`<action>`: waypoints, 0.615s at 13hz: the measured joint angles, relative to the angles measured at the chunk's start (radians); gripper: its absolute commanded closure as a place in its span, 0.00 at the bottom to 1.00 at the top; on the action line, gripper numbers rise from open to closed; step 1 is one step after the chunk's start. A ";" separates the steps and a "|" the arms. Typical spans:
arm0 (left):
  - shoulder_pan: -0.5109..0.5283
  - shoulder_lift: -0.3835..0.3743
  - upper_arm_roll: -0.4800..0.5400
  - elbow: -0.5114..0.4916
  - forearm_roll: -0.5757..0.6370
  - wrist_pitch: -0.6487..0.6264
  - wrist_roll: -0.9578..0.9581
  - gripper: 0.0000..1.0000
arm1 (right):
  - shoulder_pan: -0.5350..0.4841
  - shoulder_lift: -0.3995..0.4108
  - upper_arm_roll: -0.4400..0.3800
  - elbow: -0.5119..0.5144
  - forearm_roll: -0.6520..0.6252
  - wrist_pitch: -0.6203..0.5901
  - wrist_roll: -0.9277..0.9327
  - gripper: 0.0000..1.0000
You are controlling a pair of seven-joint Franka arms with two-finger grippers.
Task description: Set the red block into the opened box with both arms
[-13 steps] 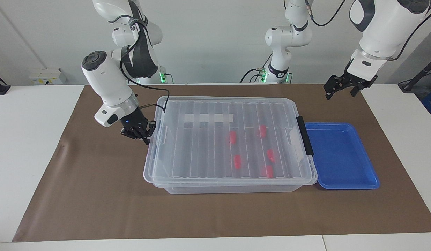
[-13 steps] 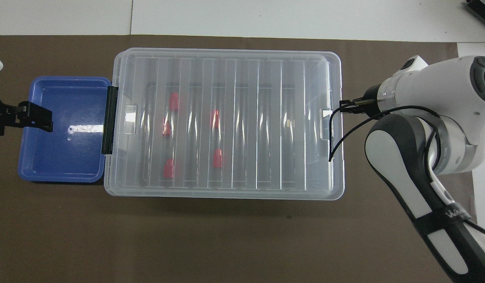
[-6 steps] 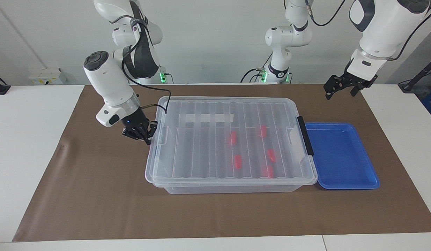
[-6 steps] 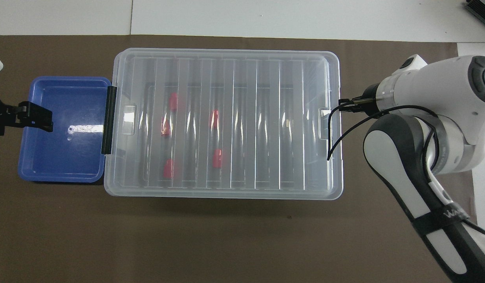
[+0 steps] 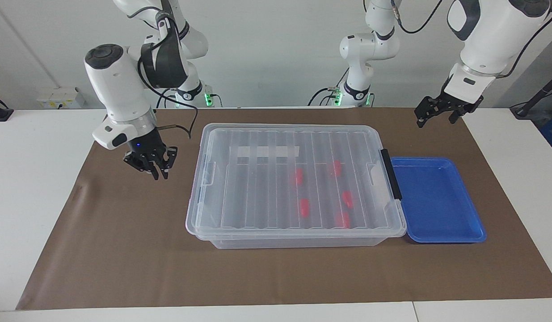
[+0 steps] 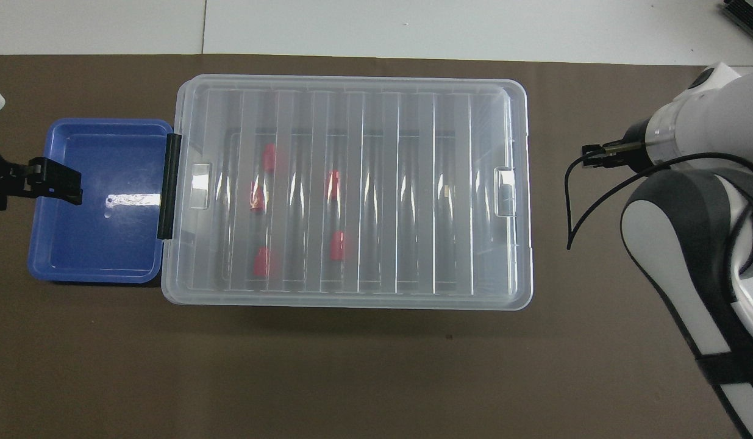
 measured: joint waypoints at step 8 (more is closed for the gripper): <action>0.000 0.000 -0.001 0.000 0.000 0.000 0.000 0.00 | -0.058 -0.102 -0.004 0.186 -0.026 -0.466 0.082 0.00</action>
